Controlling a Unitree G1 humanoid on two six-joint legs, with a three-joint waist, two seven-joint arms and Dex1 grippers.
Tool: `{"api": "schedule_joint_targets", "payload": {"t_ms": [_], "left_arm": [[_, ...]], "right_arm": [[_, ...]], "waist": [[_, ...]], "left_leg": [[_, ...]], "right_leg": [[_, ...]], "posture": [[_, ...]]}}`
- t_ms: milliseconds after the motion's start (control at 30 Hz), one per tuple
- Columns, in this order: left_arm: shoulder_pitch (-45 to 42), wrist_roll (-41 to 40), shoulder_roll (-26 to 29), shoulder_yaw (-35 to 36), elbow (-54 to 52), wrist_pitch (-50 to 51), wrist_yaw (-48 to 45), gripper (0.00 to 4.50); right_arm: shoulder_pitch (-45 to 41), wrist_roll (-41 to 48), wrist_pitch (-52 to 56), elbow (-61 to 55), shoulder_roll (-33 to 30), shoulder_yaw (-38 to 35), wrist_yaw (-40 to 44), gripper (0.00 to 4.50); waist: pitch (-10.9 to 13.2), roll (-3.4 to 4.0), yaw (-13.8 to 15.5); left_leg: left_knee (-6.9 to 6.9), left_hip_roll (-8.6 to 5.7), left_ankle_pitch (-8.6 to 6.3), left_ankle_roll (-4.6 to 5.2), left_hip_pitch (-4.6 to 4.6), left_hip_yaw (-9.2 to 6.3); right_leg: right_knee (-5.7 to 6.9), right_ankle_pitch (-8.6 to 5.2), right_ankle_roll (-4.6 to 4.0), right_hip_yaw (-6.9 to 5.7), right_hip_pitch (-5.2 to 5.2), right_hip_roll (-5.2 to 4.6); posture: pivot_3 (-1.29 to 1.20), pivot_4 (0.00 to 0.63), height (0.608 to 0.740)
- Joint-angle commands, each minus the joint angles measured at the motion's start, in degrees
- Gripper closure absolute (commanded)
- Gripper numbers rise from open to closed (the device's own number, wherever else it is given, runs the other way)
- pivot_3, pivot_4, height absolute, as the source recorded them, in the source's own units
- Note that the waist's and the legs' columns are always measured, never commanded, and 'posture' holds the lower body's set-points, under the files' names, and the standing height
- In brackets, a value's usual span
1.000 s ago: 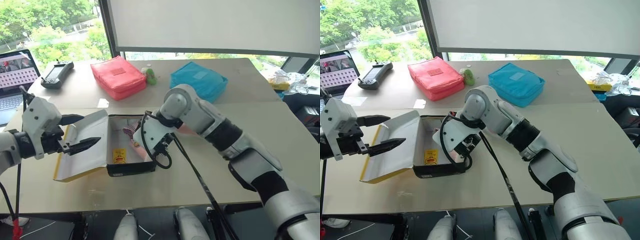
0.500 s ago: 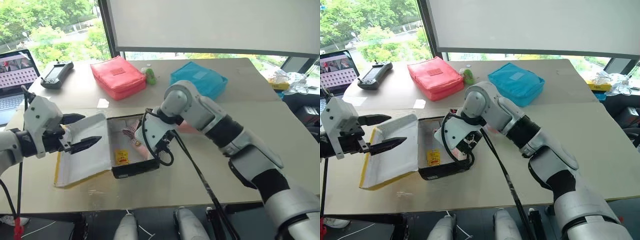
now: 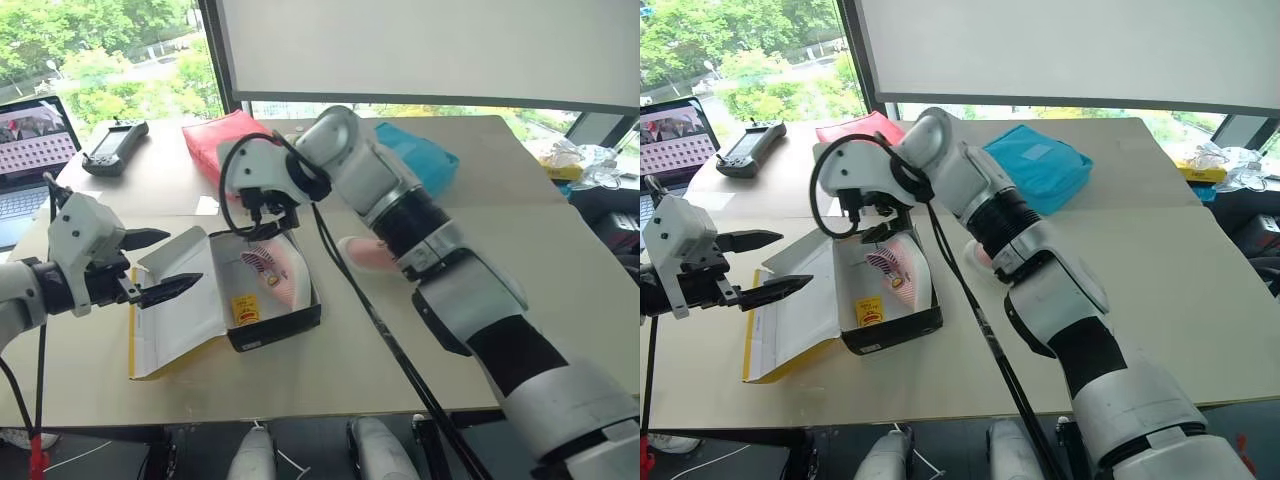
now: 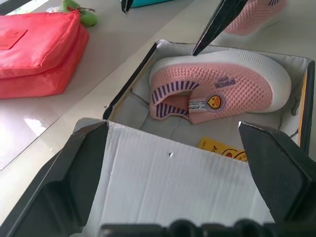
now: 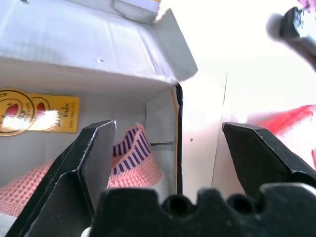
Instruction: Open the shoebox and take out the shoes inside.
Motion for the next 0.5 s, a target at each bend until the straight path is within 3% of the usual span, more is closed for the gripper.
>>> {"api": "schedule_joint_targets", "payload": {"t_ms": [33,167,500], "left_arm": [[-1.1,0.7,1.5,1.3,0.6,-1.7,-0.8,0.0],[-1.8,1.4,1.6,0.5,1.8,-2.3,-1.1,0.0],[-0.6,1.6,1.2,1.4,0.6,-2.2,-1.1,0.0]], "right_arm": [[4.0,-0.8,1.3,-4.9,-1.2,1.4,2.7,0.39],[6.9,-2.6,1.9,-4.3,2.0,4.2,2.1,0.39],[5.1,-10.8,-4.2,17.1,10.2,8.8,-6.9,0.39]], "waist": [[0.0,0.0,-0.2],[0.0,0.0,-0.9],[-0.1,-0.12,-1.9]], "left_leg": [[0.0,0.0,0.0,0.0,-0.03,0.0],[-0.05,0.02,0.0,0.01,-0.04,0.0],[-0.02,0.07,-0.01,0.0,0.15,0.0]], "right_leg": [[-0.03,0.04,0.06,0.0,-0.01,0.0],[0.11,0.1,0.17,0.01,-0.15,0.04],[0.17,0.09,0.14,0.02,0.02,0.09]], "posture": [[0.0,0.15,0.737],[0.0,0.15,0.737],[0.0,0.15,0.737]]}}
